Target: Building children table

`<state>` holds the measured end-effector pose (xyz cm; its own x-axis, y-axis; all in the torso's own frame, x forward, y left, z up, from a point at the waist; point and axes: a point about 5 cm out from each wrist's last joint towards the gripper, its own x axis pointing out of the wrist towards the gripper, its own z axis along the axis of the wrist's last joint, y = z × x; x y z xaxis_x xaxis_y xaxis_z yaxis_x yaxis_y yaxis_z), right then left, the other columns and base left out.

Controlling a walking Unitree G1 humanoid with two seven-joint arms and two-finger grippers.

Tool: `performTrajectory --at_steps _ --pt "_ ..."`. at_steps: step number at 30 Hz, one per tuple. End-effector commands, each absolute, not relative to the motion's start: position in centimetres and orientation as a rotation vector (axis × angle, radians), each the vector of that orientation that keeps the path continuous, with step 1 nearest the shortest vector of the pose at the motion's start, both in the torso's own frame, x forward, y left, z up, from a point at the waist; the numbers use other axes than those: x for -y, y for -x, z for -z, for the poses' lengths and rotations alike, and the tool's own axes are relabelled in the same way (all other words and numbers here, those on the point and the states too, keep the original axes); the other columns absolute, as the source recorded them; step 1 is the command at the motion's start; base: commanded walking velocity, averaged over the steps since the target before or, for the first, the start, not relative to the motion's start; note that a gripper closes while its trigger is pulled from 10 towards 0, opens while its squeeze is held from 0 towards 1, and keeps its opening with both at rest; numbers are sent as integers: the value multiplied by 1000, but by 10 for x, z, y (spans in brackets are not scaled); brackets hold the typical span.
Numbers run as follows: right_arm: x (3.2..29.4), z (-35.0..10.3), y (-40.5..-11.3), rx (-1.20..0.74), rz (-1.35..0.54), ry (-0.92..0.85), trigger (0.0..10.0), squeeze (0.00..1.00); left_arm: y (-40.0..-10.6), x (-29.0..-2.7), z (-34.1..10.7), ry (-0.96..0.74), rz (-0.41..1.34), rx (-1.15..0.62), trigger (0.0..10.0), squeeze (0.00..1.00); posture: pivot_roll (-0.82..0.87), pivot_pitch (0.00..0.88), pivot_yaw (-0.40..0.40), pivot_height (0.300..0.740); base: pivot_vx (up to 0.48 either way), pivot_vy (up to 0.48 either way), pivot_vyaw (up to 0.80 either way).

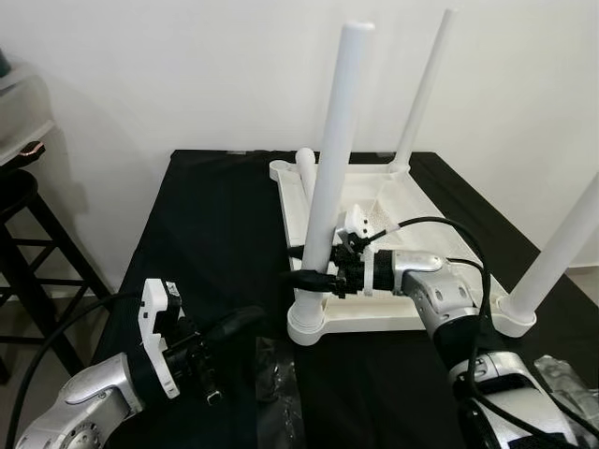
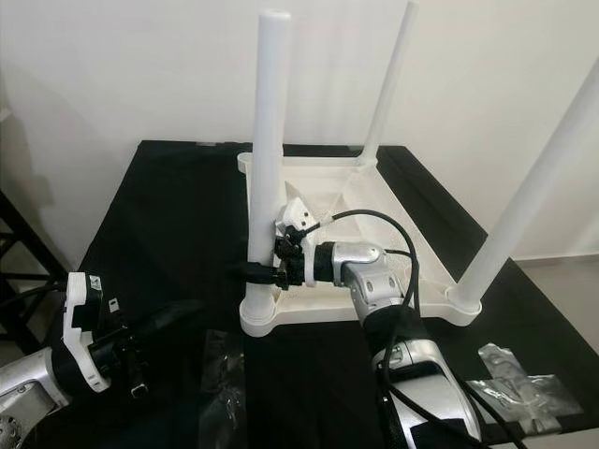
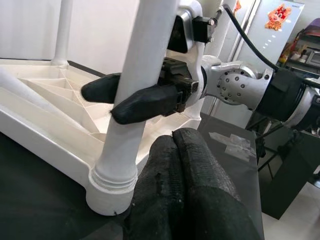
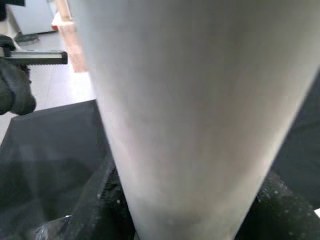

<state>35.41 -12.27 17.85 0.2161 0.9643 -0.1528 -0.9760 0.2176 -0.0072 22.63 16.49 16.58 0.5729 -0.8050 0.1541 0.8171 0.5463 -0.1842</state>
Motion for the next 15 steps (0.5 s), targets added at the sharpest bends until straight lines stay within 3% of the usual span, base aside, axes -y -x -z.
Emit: performTrajectory --at_steps 1,8,10,13,14,15 --pt "120 -179 -353 -124 -1398 101 0 0 -226 -162 -166 245 969 58 10000 0 136 0 -95 740 0 0 0" --pt "124 -179 -356 -62 -1319 110 0 0 -226 -162 -166 247 970 60 10000 0 132 0 -96 740 0 0 0" --pt "119 -172 -352 -41 -1159 125 0 0 -226 -162 -167 247 967 63 10000 0 117 0 -101 740 0 0 0" --pt "116 -168 -348 -37 -1079 127 0 0 -225 -163 -167 247 966 64 10000 0 117 0 -101 740 0 0 0" --pt "106 -161 -343 -17 -894 87 0 0 -225 -164 -168 246 965 65 10000 0 101 0 -97 740 0 0 0" --pt "92 -146 -328 6 -544 -125 0 0 -225 -166 -169 246 965 66 10000 0 69 0 -76 740 0 0 0"
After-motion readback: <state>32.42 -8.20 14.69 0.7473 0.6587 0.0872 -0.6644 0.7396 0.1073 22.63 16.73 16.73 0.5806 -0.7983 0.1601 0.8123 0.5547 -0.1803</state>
